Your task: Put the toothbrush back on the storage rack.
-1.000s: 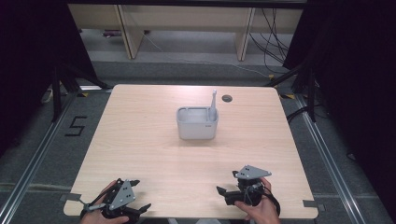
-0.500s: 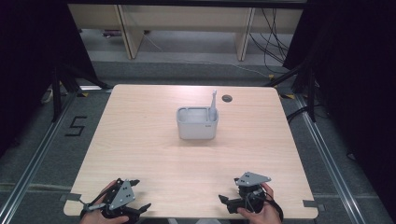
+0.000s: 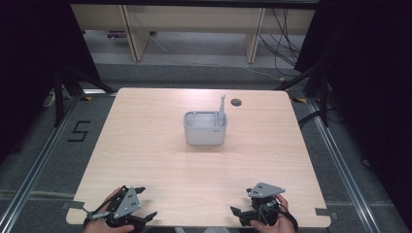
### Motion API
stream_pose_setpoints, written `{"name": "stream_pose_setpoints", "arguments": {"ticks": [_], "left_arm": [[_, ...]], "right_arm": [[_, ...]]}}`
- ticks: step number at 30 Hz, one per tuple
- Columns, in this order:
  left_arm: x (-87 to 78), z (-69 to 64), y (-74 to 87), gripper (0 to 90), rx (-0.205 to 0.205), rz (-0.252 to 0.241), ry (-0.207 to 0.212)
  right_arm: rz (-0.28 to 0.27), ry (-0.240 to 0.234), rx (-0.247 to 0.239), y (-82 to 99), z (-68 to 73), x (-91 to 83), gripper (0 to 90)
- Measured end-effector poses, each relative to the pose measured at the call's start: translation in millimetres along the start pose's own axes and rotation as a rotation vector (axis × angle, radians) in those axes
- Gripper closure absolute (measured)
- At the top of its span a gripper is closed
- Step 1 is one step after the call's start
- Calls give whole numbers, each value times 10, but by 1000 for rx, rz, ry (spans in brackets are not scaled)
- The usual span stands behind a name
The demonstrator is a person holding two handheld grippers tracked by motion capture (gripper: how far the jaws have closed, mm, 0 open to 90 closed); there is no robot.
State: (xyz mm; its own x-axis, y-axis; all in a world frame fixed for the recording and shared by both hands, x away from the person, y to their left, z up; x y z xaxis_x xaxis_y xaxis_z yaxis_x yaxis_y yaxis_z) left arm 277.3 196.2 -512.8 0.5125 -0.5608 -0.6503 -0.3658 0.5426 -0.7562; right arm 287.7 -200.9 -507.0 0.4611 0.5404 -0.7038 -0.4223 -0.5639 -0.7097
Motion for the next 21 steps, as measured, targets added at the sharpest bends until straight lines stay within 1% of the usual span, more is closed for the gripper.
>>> {"name": "stream_pose_setpoints", "arguments": {"ticks": [2, 4, 6, 7, 8, 9, 10, 11, 13, 17, 18, 21], "left_arm": [[3, -6, 3, 148, 1, -7, -2], [4, -6, 4, 148, 2, -2, -11], [2, -1, 0, 148, 1, 1, 0], [0, -3, 0, 148, 2, 2, 0], [1, -6, 2, 148, 2, 1, 1], [5, -7, 4, 148, 2, -3, -5], [6, -6, 3, 148, 3, -2, -11], [5, -3, 2, 148, 3, -2, -10], [4, -6, 2, 148, 5, -2, -12], [6, -3, 1, 148, 3, -3, -10], [6, -4, 2, 148, 3, -4, -12], [6, -6, 3, 148, 4, -2, -11]], "right_arm": [[1, -5, -4, 2, -2, 6, 170], [-1, -6, -2, 0, 2, 8, 170], [7, -5, 7, 1, 6, 5, 170], [7, -4, 1, 2, 1, 6, 170], [12, -9, 15, 4, 18, 6, 170], [8, -8, 4, 5, 10, 9, 170], [10, -9, 13, 2, 16, 8, 170], [6, -12, 6, 1, 11, 12, 170], [11, -9, 13, 6, 17, 17, 169], [2, -10, 3, 3, 10, 23, 169], [6, -14, 11, 4, 15, 21, 170], [8, -9, 9, 5, 16, 20, 170]]}}
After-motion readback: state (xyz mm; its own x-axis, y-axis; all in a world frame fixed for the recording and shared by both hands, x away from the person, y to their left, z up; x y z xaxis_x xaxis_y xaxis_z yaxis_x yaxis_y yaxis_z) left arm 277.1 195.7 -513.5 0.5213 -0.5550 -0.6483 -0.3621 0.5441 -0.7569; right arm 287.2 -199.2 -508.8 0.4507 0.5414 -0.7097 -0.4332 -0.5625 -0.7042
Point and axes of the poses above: each handheld gripper's, and its own axes: x roughly forward along the jaws, y roughly out of its underside, z roughly to its left, the point moved 2 cm from there along x, roughly forward along the jaws, and after that the axes turned 9 degrees about -x, right-handed, at the moved point
